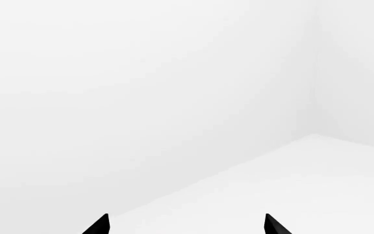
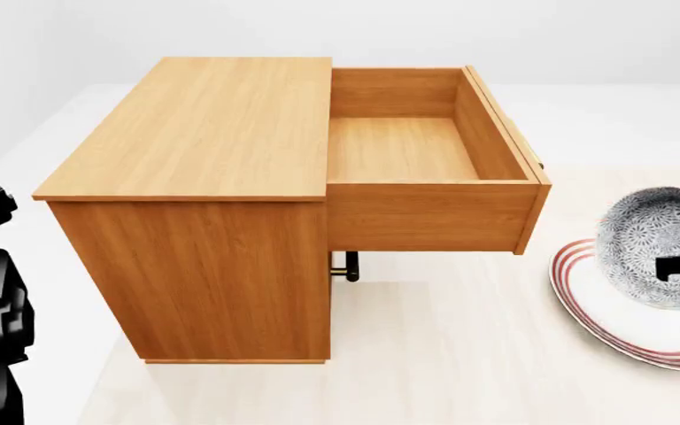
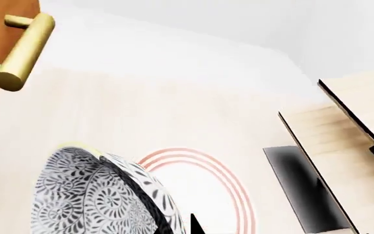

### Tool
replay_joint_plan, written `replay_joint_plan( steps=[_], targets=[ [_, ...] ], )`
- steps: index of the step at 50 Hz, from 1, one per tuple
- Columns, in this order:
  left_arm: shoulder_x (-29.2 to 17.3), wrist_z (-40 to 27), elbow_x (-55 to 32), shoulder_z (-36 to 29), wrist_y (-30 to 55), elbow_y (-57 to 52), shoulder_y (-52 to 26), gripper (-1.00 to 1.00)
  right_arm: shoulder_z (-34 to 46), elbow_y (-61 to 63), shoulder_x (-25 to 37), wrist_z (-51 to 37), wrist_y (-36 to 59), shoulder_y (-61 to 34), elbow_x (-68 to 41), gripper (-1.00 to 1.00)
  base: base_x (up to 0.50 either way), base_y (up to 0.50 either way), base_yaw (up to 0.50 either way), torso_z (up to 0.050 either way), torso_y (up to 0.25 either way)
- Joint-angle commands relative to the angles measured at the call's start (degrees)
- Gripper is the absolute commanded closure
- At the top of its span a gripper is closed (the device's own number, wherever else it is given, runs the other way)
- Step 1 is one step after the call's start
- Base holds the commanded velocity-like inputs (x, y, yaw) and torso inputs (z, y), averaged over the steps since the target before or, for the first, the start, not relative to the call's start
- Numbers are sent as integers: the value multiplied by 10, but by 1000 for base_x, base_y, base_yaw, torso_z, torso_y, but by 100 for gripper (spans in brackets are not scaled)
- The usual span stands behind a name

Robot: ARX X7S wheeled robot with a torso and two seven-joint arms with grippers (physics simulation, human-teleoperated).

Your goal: Open the top drawer of the cabinet and put the bowl in it.

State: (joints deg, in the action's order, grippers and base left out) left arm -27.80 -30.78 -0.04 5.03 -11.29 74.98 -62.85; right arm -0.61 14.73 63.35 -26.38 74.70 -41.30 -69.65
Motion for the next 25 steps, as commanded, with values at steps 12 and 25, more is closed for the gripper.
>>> replay_joint_plan(
  steps=[12,25],
  targets=[
    [-1,6,0,0,-1,0,-1,-100,489,-328,-200,155,-8,-696,322,100,0,0,0,0,0],
    [-1,4,1,1,-3,0,0,-100,564,-559,-376,247,-177,-774,407,100,0,0,0,0,0]
  ],
)
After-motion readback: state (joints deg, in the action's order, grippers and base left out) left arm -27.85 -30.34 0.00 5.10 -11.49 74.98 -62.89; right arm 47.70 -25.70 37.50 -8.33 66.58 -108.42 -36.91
